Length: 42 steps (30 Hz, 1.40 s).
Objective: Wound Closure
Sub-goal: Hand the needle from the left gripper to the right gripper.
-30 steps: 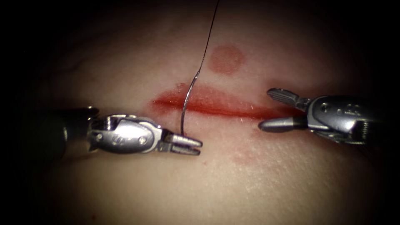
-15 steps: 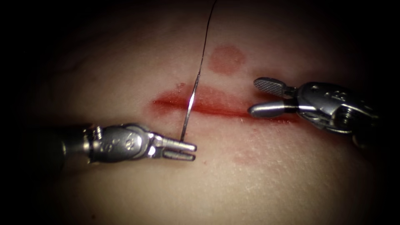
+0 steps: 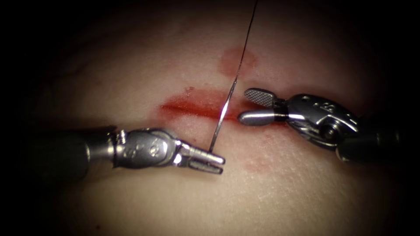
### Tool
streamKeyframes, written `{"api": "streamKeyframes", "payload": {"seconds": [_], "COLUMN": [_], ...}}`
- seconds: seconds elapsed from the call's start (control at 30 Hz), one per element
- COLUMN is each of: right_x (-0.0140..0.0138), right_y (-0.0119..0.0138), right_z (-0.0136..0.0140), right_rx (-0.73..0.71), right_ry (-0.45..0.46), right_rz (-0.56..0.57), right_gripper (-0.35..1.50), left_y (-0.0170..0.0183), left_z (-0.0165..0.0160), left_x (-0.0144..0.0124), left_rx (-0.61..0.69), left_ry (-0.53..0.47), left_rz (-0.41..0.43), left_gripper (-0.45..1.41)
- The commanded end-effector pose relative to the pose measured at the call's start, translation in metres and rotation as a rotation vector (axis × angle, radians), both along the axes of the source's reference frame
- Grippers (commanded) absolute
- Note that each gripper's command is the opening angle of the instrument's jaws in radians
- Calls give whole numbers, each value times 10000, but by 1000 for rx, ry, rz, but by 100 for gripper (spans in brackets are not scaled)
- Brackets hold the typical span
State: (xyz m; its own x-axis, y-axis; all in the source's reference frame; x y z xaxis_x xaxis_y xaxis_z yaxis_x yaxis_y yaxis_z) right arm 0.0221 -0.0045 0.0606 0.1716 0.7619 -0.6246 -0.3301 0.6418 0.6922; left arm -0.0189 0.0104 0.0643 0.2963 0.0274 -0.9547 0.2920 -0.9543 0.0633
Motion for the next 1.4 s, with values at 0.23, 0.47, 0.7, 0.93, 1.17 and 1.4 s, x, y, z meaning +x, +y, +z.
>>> {"api": "streamKeyframes", "payload": {"seconds": [0.23,0.47,0.7,0.93,1.17,1.4], "right_x": [10,9,10,10,10,10], "right_y": [-7,-11,-10,-10,-13,-18], "right_z": [19,21,22,27,29,36], "right_rx": [33,51,85,109,117,149], "right_ry": [22,34,53,55,60,56], "right_rz": [38,57,75,86,89,83], "right_gripper": [74,76,77,79,81,81], "left_y": [-4,-4,-5,-6,-6,-5], "left_z": [5,5,6,5,5,5], "left_x": [-6,-7,-8,-9,-9,-11], "left_rx": [-4,-6,-11,-17,-18,-26], "left_ry": [-13,-10,-1,-3,0,11], "left_rz": [13,16,24,26,27,28], "left_gripper": [-35,-35,-35,-35,-35,-35]}}
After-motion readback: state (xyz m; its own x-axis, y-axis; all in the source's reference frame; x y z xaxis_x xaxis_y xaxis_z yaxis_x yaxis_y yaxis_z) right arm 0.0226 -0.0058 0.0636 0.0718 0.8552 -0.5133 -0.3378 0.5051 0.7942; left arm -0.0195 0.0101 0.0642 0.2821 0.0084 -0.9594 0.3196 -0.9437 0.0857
